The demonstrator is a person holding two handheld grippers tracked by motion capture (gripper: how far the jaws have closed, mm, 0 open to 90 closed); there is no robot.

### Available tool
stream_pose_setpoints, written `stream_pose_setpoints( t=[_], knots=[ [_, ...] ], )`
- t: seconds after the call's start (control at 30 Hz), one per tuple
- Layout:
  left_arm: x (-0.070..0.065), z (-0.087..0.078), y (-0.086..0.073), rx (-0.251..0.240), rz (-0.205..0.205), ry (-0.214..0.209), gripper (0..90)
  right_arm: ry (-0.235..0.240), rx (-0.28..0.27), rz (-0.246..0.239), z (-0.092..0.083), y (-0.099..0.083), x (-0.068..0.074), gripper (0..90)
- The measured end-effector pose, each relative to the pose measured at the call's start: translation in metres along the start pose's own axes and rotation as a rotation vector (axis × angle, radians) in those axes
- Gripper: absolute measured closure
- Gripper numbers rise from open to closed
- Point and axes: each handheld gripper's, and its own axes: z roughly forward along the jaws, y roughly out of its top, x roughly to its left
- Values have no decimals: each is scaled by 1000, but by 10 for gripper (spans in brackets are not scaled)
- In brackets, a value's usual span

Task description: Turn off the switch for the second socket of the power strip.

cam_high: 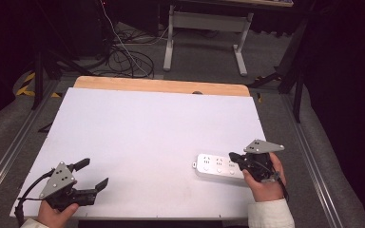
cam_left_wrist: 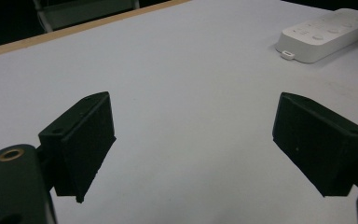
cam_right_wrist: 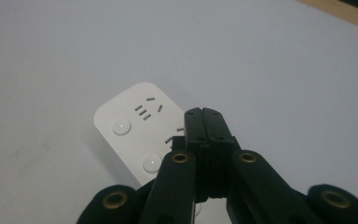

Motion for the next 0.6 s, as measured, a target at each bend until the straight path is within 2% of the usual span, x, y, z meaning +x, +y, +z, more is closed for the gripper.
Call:
stream_pose_setpoints(
  t=[0.03, 0.17, 0.2, 0.6],
  knots=[
    [0, 0, 0, 0, 1, 0, 134, -5, 29, 1, 2, -1, 0, 900],
    [0, 0, 0, 1, 4, 0, 135, -6, 58, 7, 5, -3, -1, 900],
    [0, 0, 0, 1, 4, 0, 135, -10, 79, 3, 6, -4, -1, 900],
    [0, 0, 0, 4, -2, 0, 136, -21, 162, -5, 13, -8, 1, 900]
  ],
)
